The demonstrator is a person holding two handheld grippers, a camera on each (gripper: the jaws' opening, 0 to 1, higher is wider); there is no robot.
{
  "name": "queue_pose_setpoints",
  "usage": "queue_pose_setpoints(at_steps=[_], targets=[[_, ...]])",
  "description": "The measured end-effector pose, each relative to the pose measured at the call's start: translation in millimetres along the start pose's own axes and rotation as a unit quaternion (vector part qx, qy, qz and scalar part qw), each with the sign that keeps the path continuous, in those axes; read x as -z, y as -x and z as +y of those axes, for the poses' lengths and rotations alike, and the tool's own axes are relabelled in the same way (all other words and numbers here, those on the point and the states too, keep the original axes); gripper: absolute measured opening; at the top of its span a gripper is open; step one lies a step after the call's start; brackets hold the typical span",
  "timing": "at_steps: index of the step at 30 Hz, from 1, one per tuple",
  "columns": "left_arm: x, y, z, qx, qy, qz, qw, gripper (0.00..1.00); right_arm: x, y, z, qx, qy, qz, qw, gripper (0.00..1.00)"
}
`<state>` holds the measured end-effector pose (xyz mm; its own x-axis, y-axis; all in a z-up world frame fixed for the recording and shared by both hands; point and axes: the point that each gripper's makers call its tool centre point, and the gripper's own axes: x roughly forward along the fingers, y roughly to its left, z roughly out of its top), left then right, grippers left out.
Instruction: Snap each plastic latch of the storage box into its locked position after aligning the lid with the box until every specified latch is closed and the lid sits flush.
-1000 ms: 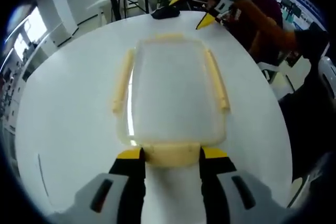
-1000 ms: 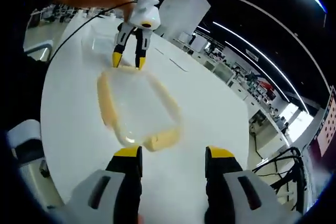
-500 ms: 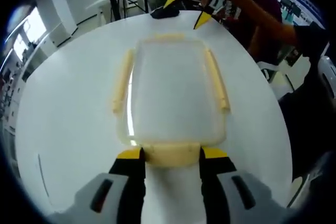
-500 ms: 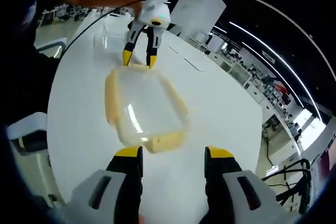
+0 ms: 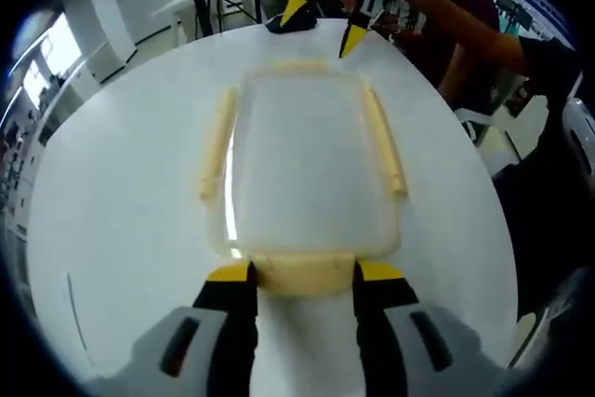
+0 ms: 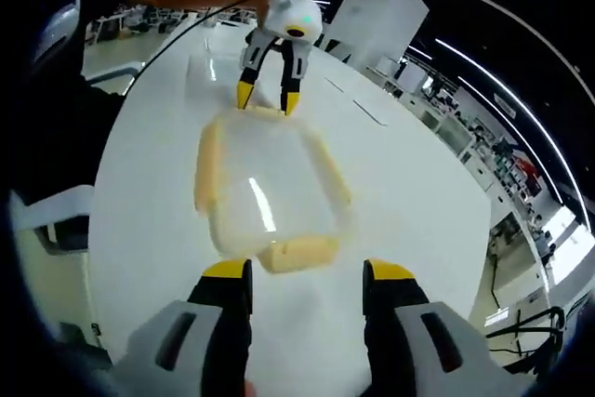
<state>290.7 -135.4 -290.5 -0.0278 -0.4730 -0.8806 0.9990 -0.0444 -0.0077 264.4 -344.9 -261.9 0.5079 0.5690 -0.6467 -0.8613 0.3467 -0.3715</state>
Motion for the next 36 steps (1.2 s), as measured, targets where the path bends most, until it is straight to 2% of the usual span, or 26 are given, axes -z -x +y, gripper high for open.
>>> queue_pose_setpoints(at_steps=[11, 23, 25, 33, 36], targets=[[1.9, 1, 3.6, 0.001, -0.002, 0.007, 1.0000, 0.39, -2.9, -8, -2, -0.039, 0.008, -0.011, 0.9991, 0.47], [2.5, 2, 8.6, 0.002, -0.006, 0.014, 0.9999, 0.39, 5.3, -13, 0, -0.098, 0.000, 0.002, 0.9952, 0.47], [3.1, 2, 1.2, 0.002, -0.008, 0.016, 0.9998, 0.39, 4.7, -15, 2, -0.104, 0.003, 0.001, 0.9946, 0.47], [2.3, 2, -1.2, 0.001, -0.008, 0.021, 0.9997, 0.39, 5.4, -19, 6, -0.131, 0.011, 0.015, 0.9912, 0.48], [4.0, 2, -10.5, 0.001, -0.008, 0.020, 0.9998, 0.39, 3.9, -24, 6, -0.140, 0.011, 0.018, 0.9900, 0.48]])
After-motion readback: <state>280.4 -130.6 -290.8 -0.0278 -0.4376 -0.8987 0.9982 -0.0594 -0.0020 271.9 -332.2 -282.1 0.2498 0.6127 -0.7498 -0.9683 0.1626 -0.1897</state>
